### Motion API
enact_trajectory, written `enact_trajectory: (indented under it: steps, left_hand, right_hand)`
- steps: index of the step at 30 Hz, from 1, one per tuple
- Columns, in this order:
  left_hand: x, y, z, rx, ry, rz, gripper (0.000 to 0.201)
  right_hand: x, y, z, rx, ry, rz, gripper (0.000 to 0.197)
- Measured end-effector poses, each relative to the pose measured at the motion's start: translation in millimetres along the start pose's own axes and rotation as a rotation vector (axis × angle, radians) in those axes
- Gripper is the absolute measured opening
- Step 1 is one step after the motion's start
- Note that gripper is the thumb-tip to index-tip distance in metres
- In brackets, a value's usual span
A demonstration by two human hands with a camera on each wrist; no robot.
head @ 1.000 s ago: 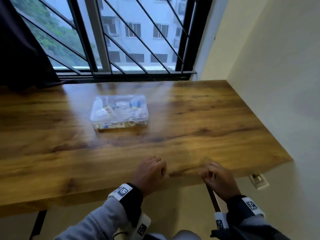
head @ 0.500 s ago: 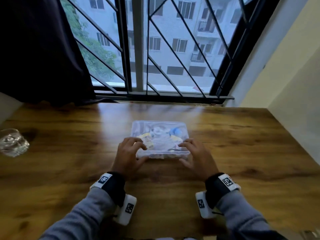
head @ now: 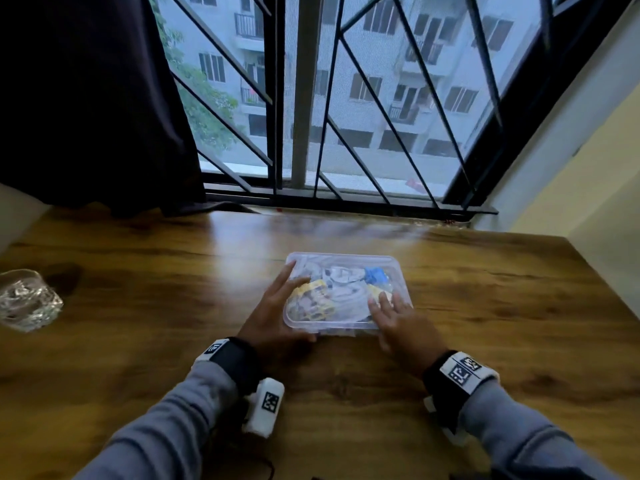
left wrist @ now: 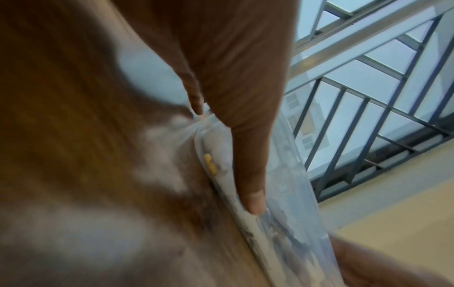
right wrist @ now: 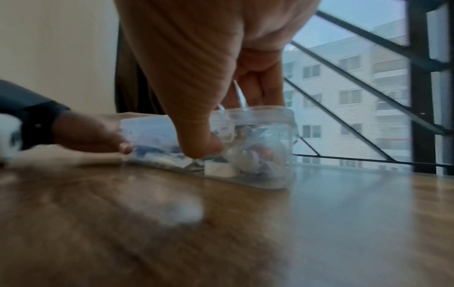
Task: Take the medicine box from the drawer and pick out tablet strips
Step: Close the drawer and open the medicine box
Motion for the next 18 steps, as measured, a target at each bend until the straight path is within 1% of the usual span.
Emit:
enact_trajectory:
  steps: [3, 5, 7, 8, 11, 14, 16, 18]
  left_hand:
    - [1, -5, 2, -0.098, -0.003, 0.005, 0.101]
    - [1, -7, 2, -0.13, 0.003, 0.008, 0.101]
    - [0, -8, 1, -0.15, 0.001, 0.012, 0.1]
    - [0, -8, 0, -0.159, -0.002, 0.011, 0.1]
    - [-1, -8, -1, -0.187, -0.009, -0.007, 0.101]
    - [-2, -8, 0, -0.247, -0.014, -0.023, 0.105]
    - [-2, -10, 0, -0.274, -0.015, -0.051, 0.114]
    - [-3, -12, 2, -0.251, -0.035, -0.098, 0.13]
  right_hand:
    - [5, -11, -4, -0.08, -0.114, 0.003, 0.073]
    - [3, -15, -8, -0.089, -0.129, -0.028, 0.065]
    - [1, -17, -17, -0.048, -0.203, -0.005, 0.063]
    - [1, -19, -23, -0.019, -0.205, 0.002, 0.065]
    - [5, -21, -34, 0.094, -0.133, -0.025, 0.069]
    - [17, -45, -43, 0.23, 0.018, -0.183, 0.059]
    - [28, -68, -42, 0.235, 0.118, -0.269, 0.051]
    - [37, -89, -37, 0.188, 0.161, -0.305, 0.039]
Point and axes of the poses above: each hand's wrist, its own x-axis towards the middle knuckle, its own z-axis out of the palm, y = z × x, the point moved 2 cm from there along x, towards the middle knuckle, and after that the axes turned 6 degrees about x, right-handed, at the moved point
